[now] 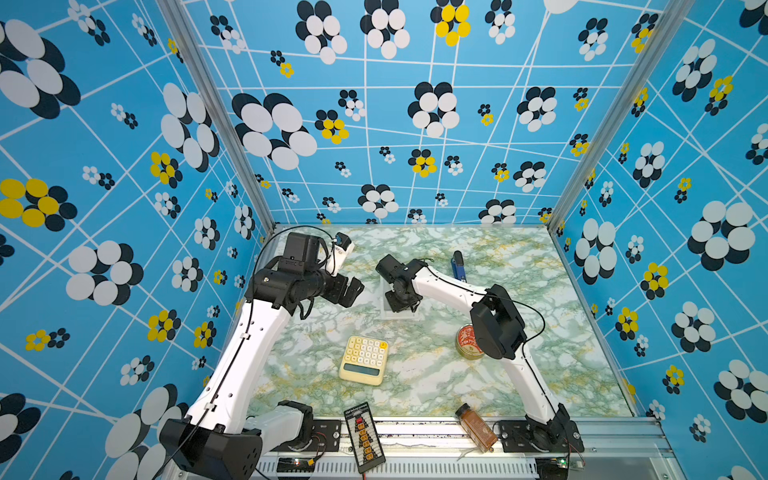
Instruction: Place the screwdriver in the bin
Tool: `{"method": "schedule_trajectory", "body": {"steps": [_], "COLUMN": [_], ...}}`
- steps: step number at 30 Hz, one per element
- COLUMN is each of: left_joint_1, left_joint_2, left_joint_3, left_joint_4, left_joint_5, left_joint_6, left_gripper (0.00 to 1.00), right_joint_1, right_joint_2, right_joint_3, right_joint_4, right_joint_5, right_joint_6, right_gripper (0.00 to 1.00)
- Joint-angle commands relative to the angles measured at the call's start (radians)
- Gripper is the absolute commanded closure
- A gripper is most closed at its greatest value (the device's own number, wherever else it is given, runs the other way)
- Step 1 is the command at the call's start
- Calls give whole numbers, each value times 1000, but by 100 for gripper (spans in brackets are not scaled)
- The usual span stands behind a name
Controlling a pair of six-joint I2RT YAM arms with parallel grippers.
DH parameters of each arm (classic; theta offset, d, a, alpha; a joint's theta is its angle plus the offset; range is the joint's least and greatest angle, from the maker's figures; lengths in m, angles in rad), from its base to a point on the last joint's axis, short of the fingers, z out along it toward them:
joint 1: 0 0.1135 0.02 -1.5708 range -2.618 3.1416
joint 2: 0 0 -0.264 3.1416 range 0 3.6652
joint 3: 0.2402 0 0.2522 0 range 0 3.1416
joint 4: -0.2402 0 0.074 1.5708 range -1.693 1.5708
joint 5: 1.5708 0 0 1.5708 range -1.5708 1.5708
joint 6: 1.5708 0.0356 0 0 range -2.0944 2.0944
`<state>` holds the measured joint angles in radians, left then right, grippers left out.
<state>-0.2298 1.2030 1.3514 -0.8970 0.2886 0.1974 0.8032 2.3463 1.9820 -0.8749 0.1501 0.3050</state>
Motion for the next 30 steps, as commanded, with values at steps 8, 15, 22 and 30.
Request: {"method": "schedule_trajectory", "body": {"steps": [8, 15, 22, 30], "left_joint_1": [-2, -3, -5, 0], "left_joint_2": [13, 16, 46, 35], "left_joint_3": [24, 21, 36, -79], "left_joint_4": [2, 13, 38, 149], "left_joint_5": [11, 2, -69, -216], "left_joint_6": [-13, -9, -31, -85], "left_gripper": [1, 1, 1, 1], "right_joint_1": [-6, -5, -4, -6], "right_joint_2": [-3, -51, -195, -529], "right_joint_3": [48, 72, 13, -292], "right_joint_4": [-16, -49, 0, 262], "right_joint_5": [3, 48, 54, 64], "right_joint_6": [-11, -11, 2, 8], "right_gripper": [69, 67, 64, 54]}}
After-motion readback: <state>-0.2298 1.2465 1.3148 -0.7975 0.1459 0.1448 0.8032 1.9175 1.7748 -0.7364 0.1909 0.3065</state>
